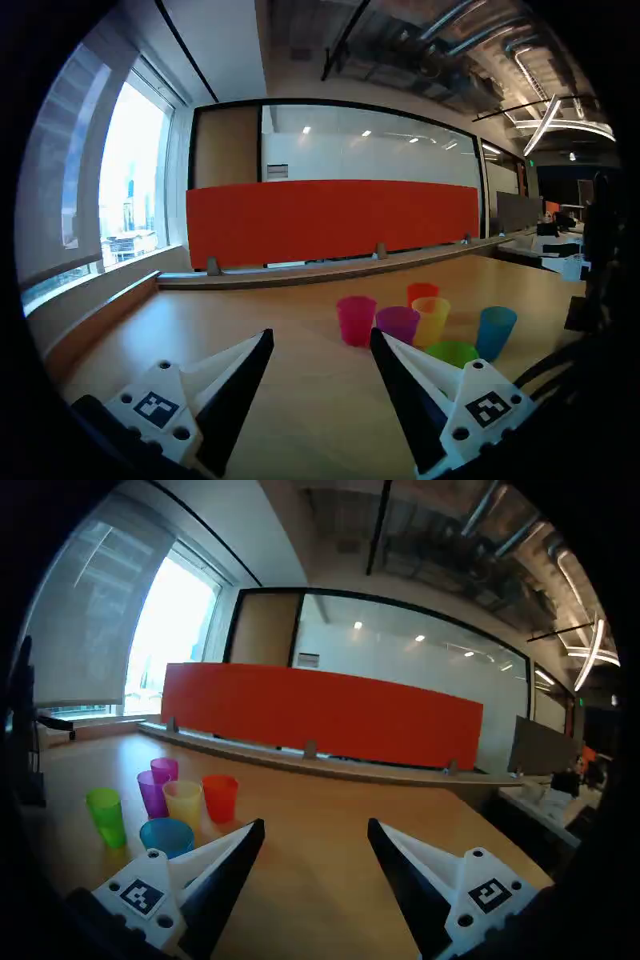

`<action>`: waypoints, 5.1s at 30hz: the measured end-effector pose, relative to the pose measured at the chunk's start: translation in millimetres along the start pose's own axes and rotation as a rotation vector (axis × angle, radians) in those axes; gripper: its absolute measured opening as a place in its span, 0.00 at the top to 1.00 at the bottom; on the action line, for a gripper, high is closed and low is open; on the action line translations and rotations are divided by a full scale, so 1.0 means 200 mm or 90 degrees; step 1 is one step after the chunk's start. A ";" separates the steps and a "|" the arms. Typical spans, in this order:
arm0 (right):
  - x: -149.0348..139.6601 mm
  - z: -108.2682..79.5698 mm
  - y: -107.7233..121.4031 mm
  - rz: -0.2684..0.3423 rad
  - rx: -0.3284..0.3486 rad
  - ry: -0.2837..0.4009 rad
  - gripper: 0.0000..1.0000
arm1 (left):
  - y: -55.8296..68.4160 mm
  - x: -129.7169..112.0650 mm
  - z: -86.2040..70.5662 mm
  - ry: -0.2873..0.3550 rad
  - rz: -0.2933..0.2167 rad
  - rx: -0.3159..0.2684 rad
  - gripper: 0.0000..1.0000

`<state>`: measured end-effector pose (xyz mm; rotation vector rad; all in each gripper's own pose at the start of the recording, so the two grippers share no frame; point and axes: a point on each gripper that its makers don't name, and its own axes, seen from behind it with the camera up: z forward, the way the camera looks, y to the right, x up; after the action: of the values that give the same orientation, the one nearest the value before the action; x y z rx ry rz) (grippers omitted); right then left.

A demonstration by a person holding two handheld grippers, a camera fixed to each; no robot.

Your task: Pour water

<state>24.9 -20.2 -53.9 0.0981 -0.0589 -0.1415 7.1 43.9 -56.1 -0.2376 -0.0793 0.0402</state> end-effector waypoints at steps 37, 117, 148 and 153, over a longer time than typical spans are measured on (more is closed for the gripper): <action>0.23 0.03 0.25 0.113 -0.111 0.040 0.00 | -0.26 0.01 0.15 0.073 -0.033 0.157 0.11; 0.26 0.02 0.12 0.018 -0.093 0.078 0.00 | -0.27 -0.14 0.21 0.047 -0.029 0.157 0.10; -0.01 0.21 0.10 0.096 -0.063 0.097 0.00 | -0.27 -0.14 0.21 0.047 -0.029 0.157 0.10; -0.05 0.23 0.11 0.092 -0.065 0.087 0.00 | -0.27 -0.14 0.21 0.047 -0.029 0.157 0.10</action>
<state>15.3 -1.4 -6.4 0.0005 0.0769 0.0075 -23.0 -0.7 -4.1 0.0100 -0.0053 -0.0048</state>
